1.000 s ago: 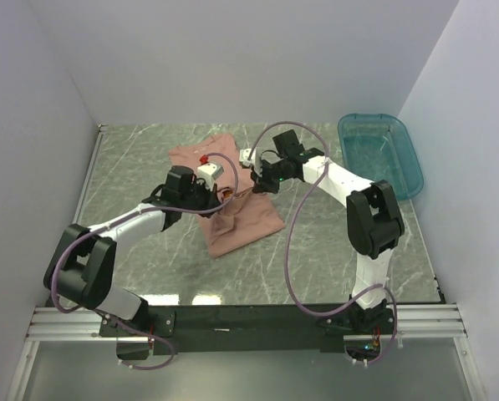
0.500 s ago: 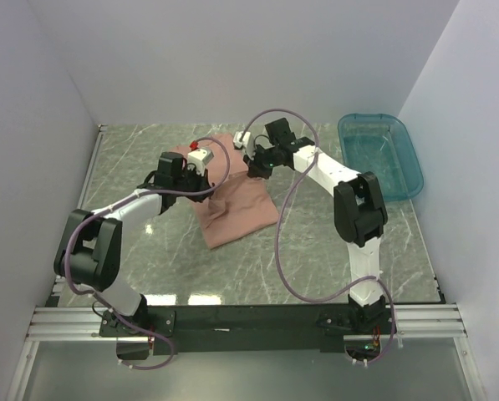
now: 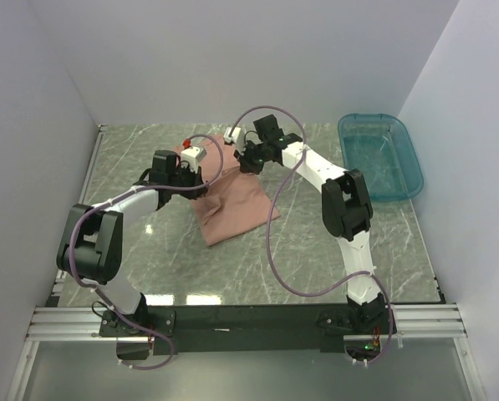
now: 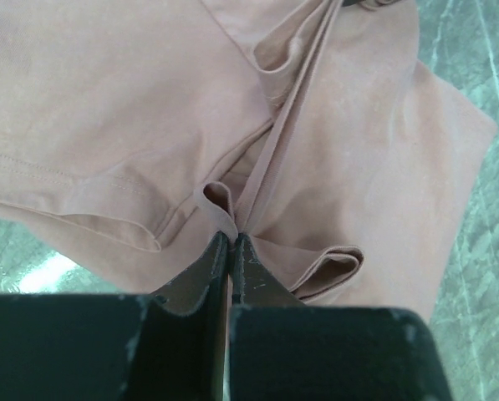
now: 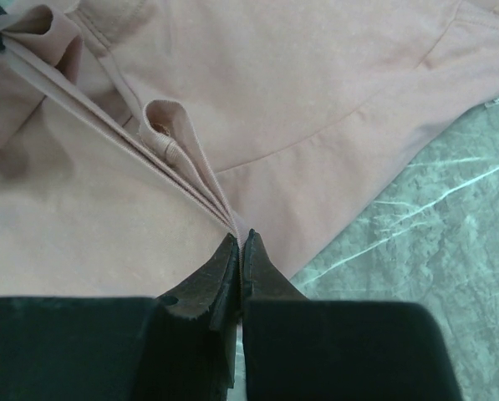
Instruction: Fold and stack the t-shirts
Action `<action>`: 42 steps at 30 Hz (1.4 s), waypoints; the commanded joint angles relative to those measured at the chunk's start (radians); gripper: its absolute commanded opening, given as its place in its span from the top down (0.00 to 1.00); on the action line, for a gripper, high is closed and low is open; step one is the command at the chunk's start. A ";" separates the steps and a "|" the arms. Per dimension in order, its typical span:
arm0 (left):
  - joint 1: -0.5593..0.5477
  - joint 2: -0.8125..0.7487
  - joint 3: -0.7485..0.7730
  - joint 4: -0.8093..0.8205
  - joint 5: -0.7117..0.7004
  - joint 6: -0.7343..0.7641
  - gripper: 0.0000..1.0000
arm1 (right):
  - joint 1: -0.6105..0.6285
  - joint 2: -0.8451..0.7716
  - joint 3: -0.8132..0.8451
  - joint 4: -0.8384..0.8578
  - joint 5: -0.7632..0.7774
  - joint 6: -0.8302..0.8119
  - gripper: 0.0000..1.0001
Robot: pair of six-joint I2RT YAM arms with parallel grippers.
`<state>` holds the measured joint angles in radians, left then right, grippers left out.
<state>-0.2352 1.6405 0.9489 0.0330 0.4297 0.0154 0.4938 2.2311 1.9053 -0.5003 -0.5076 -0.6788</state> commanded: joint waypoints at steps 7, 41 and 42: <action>0.027 0.045 0.080 -0.001 0.011 0.026 0.99 | 0.002 0.038 0.090 0.011 0.047 0.035 1.00; -0.243 -0.098 0.030 -0.030 -0.406 -0.307 0.24 | -0.185 -0.344 -0.347 -0.017 -0.394 0.366 0.50; -0.257 -0.081 0.043 -0.030 -0.426 -0.304 0.24 | -0.199 -0.353 -0.362 0.000 -0.394 0.370 0.50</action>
<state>-0.4507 1.5387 0.9218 0.0006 0.1394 -0.2829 0.3580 1.9560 1.5734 -0.5270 -0.8349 -0.3492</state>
